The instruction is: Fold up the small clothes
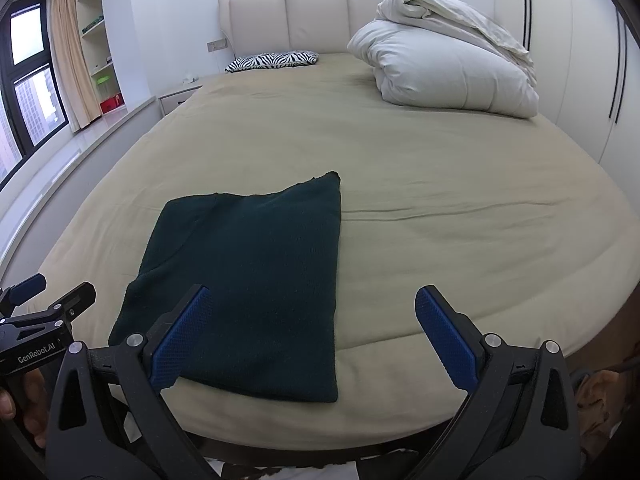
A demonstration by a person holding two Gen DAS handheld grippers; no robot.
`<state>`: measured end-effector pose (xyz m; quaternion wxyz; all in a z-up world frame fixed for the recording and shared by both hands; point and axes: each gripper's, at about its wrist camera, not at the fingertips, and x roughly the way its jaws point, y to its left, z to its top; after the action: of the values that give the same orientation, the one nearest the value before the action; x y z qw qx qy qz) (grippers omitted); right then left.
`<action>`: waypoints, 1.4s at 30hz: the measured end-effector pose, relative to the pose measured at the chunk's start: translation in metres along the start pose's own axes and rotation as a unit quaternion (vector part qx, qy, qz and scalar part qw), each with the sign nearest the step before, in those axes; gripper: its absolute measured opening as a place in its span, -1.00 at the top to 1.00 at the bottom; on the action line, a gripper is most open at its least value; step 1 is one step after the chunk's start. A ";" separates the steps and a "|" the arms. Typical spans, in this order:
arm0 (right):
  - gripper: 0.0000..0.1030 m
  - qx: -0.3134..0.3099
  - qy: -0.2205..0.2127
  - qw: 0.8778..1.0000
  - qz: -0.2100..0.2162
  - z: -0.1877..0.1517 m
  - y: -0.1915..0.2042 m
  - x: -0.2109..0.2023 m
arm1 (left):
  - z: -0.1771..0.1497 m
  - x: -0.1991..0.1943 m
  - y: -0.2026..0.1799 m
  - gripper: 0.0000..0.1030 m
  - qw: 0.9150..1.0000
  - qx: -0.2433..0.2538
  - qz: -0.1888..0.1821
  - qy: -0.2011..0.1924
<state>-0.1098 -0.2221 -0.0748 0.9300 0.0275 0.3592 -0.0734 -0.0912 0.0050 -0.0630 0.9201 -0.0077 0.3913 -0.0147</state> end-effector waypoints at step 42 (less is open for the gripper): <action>-1.00 0.007 0.010 1.000 0.008 -0.001 0.000 0.005 | 0.001 0.000 0.002 -1.00 1.000 0.008 -0.006 0.004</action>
<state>-0.1073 -0.2227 -0.0791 0.9267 0.0373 0.3677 -0.0678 -0.0900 0.0070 -0.0623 0.9184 -0.0028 0.3950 -0.0229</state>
